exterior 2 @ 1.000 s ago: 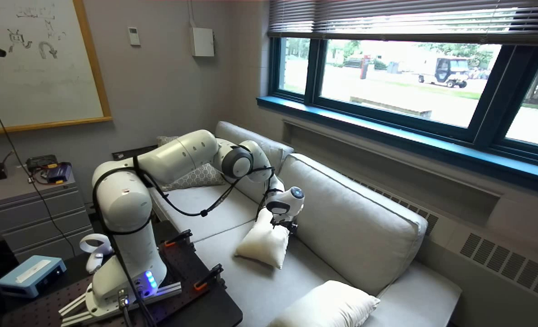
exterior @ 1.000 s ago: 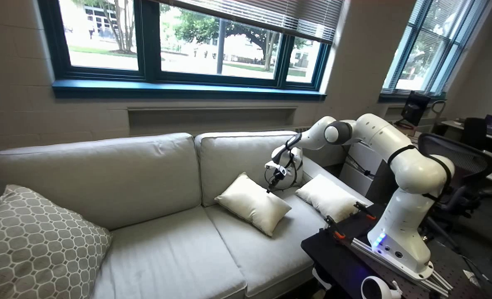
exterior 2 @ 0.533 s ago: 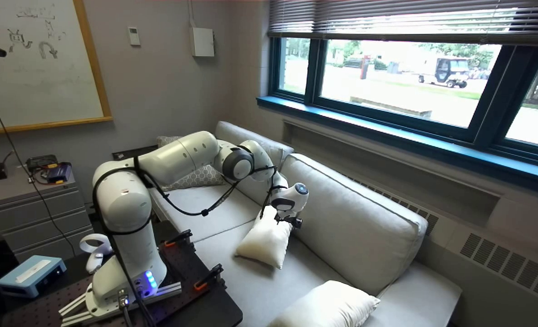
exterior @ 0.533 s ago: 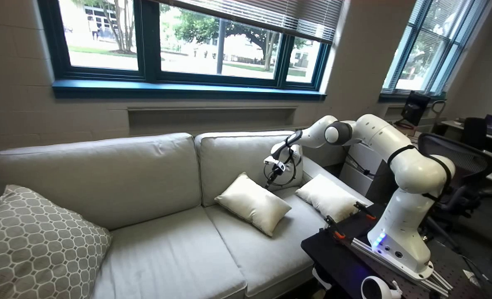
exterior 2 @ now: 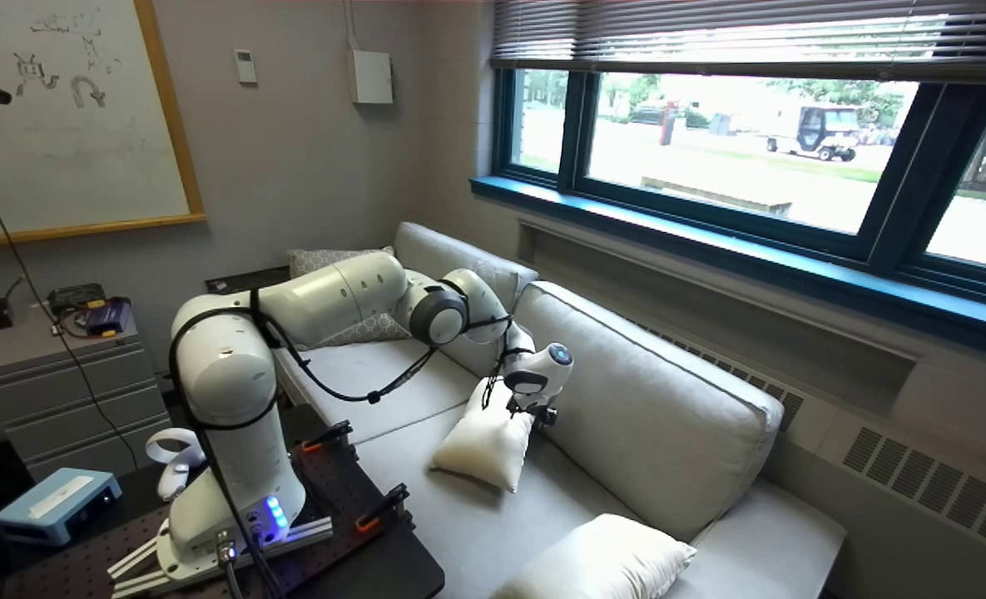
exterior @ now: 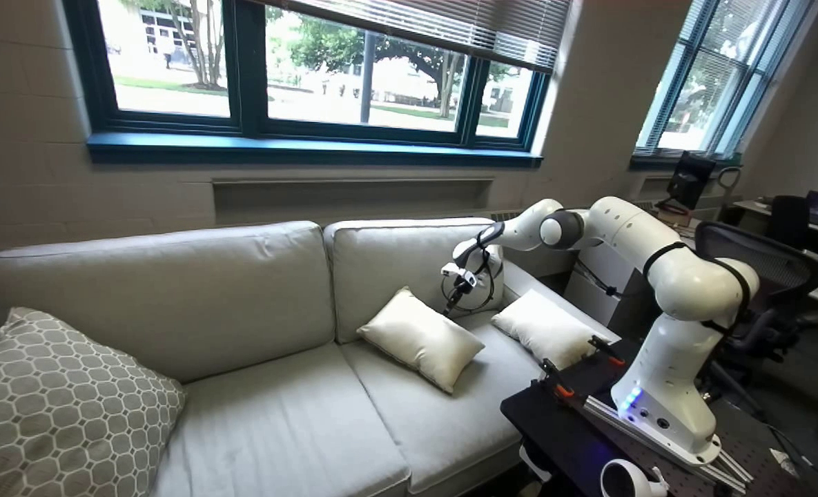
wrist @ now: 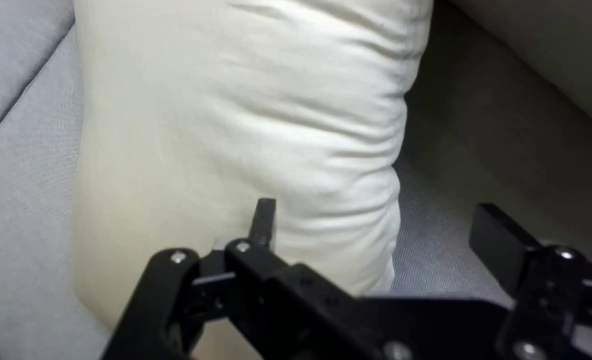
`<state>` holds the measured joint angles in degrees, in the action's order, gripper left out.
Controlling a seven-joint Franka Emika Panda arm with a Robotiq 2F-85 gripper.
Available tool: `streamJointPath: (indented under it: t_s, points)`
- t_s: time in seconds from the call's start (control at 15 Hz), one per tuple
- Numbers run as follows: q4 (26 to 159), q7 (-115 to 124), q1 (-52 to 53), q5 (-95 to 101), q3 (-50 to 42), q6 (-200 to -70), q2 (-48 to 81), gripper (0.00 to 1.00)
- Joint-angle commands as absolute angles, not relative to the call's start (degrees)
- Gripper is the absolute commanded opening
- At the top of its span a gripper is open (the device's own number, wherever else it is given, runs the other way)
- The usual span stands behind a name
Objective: Arrange the two small pillows against the right armrest of the sofa
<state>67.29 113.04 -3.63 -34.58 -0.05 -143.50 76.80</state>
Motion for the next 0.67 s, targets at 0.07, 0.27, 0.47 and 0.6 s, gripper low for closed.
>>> streamJointPath:
  t_s: [0.07,0.27,0.47,0.6]
  points:
    - [59.45,112.57,-6.82,-32.47,2.49,-136.86,81.76,1.0]
    - [50.2,110.09,-9.75,-34.01,4.51,-126.55,87.56,1.0]
    - [55.29,108.28,-12.58,-34.98,7.03,-123.17,84.73,1.0]
    - [55.9,108.32,-13.38,-35.68,7.34,-122.08,84.86,1.0]
